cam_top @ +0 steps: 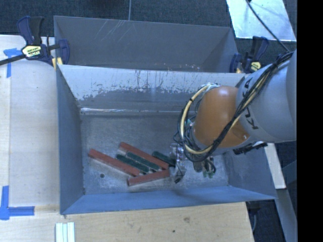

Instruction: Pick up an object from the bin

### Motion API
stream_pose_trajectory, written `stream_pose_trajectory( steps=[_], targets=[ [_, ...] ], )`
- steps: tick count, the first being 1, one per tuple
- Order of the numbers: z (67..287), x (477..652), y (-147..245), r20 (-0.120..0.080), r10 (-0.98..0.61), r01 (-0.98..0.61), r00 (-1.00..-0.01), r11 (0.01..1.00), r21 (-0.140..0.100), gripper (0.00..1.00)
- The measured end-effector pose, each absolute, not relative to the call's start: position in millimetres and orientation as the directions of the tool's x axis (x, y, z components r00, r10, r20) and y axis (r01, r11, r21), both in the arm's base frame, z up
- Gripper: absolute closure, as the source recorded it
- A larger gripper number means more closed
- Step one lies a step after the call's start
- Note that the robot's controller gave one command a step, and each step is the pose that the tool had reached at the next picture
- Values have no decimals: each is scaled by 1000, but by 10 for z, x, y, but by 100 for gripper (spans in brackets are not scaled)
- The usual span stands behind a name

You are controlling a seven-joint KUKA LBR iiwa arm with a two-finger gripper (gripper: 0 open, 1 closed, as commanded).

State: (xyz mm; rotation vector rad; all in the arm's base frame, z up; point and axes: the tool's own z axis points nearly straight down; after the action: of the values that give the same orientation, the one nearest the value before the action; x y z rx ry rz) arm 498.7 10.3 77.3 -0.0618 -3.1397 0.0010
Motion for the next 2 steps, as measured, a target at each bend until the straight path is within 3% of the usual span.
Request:
stream_pose_trajectory(
  steps=[1,2],
  targets=[
    [718,4906,-261,-7,-348,-348,-937,937,-3,100],
    [1829,5050,-424,-11,-325,-325,-946,946,-5,100]
  ],
)
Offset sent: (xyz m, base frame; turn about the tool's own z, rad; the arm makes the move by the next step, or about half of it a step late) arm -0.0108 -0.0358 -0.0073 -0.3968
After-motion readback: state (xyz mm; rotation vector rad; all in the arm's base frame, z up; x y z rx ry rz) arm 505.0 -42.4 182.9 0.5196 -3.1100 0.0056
